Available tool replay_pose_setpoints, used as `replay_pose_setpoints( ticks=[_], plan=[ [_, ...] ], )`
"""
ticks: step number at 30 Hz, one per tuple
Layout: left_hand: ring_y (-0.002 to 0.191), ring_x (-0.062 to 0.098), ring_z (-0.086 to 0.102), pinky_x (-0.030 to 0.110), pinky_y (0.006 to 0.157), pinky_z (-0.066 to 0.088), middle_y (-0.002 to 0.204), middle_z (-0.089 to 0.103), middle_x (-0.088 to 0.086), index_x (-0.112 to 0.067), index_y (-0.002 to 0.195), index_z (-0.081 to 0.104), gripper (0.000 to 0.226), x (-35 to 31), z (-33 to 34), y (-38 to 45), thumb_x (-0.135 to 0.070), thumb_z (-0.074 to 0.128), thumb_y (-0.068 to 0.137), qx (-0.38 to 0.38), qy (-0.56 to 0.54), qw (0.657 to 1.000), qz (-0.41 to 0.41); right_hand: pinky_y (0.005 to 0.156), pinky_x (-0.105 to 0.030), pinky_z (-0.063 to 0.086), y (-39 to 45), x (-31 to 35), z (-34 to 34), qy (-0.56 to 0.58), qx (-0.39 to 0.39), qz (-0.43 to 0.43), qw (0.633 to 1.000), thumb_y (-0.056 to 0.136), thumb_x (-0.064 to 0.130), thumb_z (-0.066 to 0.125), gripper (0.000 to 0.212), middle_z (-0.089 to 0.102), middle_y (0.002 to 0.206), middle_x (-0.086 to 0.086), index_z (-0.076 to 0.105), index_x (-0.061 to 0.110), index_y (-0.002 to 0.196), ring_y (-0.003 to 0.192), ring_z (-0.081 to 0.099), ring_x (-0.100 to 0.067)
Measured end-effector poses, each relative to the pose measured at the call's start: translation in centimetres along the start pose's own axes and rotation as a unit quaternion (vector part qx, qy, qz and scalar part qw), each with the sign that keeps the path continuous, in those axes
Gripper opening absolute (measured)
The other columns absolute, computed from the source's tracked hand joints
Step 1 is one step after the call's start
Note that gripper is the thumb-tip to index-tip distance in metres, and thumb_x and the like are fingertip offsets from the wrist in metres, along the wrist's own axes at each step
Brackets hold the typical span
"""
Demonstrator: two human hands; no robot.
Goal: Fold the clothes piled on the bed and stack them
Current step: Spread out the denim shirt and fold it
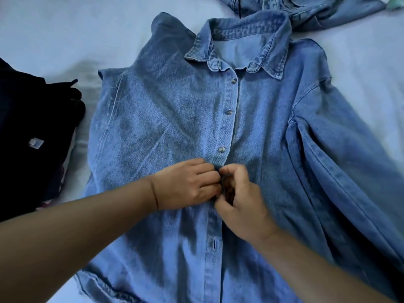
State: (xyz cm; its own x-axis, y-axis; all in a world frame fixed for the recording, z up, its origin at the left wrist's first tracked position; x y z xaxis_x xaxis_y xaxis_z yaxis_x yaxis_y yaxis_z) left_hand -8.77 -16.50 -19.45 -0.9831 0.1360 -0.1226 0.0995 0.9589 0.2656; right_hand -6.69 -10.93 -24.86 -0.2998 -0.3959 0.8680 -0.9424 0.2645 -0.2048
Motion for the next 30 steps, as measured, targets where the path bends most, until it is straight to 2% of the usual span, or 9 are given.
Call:
replay_pose_setpoints(
  ticks=[3,5,7,11,16,20,24,27,30],
  plan=[
    [0.067,0.021,0.055,0.032,0.065,0.048,0.074,0.058,0.004,-0.009,0.079,0.067,0.026,-0.3,0.0,0.1,-0.015,0.049,0.095,0.007,0.015,0.999,0.033,0.059,-0.016,0.043,-0.1,0.4,0.0,-0.011,-0.025,-0.010,1.000,0.079,0.009,0.059,0.038,0.057,0.077,0.008,0.037,0.031,0.101,0.070,0.056,-0.013],
    [0.065,0.021,0.055,0.033,0.064,0.049,0.073,0.057,0.004,-0.009,0.077,0.067,0.020,-0.3,0.0,0.1,-0.014,0.053,0.092,0.005,0.022,0.999,0.041,0.057,-0.011,0.039,-0.2,0.5,0.0,-0.020,-0.034,-0.011,0.999,0.079,0.003,0.058,0.038,0.058,0.080,0.006,0.038,0.028,0.100,0.070,0.055,-0.011],
    [0.063,0.021,0.055,0.033,0.063,0.049,0.072,0.058,0.004,-0.009,0.075,0.067,0.025,-0.3,0.0,0.2,-0.014,0.050,0.093,-0.001,0.027,0.999,0.035,0.059,-0.008,0.038,-0.1,0.3,0.1,-0.005,-0.042,-0.009,0.999,0.079,0.000,0.055,0.039,0.060,0.082,0.005,0.038,0.029,0.099,0.071,0.054,-0.010],
    [0.062,0.021,0.055,0.033,0.061,0.048,0.071,0.059,0.005,-0.008,0.073,0.066,0.026,-0.1,-0.3,0.3,-0.016,0.050,0.092,-0.018,0.021,1.000,0.014,0.064,-0.016,0.043,0.0,-0.3,0.1,0.082,-0.052,-0.008,0.995,0.077,0.001,0.050,0.041,0.057,0.075,0.006,0.039,0.035,0.097,0.069,0.054,-0.007],
    [0.064,0.025,0.053,0.034,0.062,0.043,0.072,0.058,0.008,-0.005,0.075,0.065,0.031,1.6,-0.2,-0.4,-0.028,0.053,0.092,-0.014,-0.030,0.997,-0.066,0.060,-0.012,0.038,-0.3,-0.4,-0.4,0.170,-0.068,0.006,0.983,0.078,-0.015,0.052,0.049,0.042,0.066,0.002,0.043,0.029,0.098,0.060,0.041,-0.003],
    [0.066,0.025,0.053,0.034,0.063,0.044,0.074,0.058,0.009,-0.005,0.075,0.065,0.028,1.6,0.3,-0.5,-0.028,0.055,0.089,0.004,-0.060,0.994,-0.092,0.056,-0.015,0.038,-0.1,-0.6,0.0,0.189,-0.052,0.025,0.980,0.079,-0.015,0.051,0.048,0.042,0.065,0.002,0.044,0.028,0.099,0.058,0.039,-0.003],
    [0.064,0.025,0.052,0.031,0.067,0.039,0.071,0.056,0.009,-0.006,0.073,0.061,0.022,1.1,0.5,-0.1,-0.023,0.053,0.085,0.007,-0.058,0.995,-0.087,0.054,-0.016,0.038,0.1,-0.7,0.1,0.188,-0.051,0.038,0.980,0.079,-0.014,0.052,0.048,0.042,0.064,0.001,0.045,0.030,0.098,0.057,0.038,-0.004],
    [0.061,0.025,0.053,0.030,0.066,0.036,0.069,0.055,0.009,-0.007,0.072,0.058,0.018,1.1,0.7,0.4,-0.022,0.051,0.080,0.019,-0.069,0.993,-0.093,0.055,-0.019,0.040,0.1,-0.8,0.1,0.196,-0.047,0.048,0.978,0.080,-0.013,0.052,0.048,0.047,0.066,-0.011,0.045,0.031,0.098,0.059,0.042,-0.009],
    [0.058,0.024,0.053,0.027,0.065,0.036,0.067,0.054,0.006,-0.008,0.069,0.059,0.018,1.9,1.3,0.0,-0.024,0.050,0.074,0.039,-0.101,0.983,-0.151,0.058,-0.018,0.041,0.1,-0.9,0.0,0.188,-0.046,0.047,0.980,0.079,-0.013,0.053,0.048,0.050,0.067,-0.013,0.046,0.031,0.099,0.060,0.044,-0.011]
  ],
)
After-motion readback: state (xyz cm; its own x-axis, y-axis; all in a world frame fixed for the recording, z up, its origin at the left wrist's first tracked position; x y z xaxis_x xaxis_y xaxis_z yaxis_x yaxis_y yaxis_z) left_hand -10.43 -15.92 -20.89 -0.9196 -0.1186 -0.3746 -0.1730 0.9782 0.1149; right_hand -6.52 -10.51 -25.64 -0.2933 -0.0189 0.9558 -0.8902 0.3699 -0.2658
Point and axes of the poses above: each hand's wrist, its own y-axis towards the middle knuckle, its own z-axis out of the palm, x = y × z, the point moved 10 cm from there along y, towards the middle knuckle
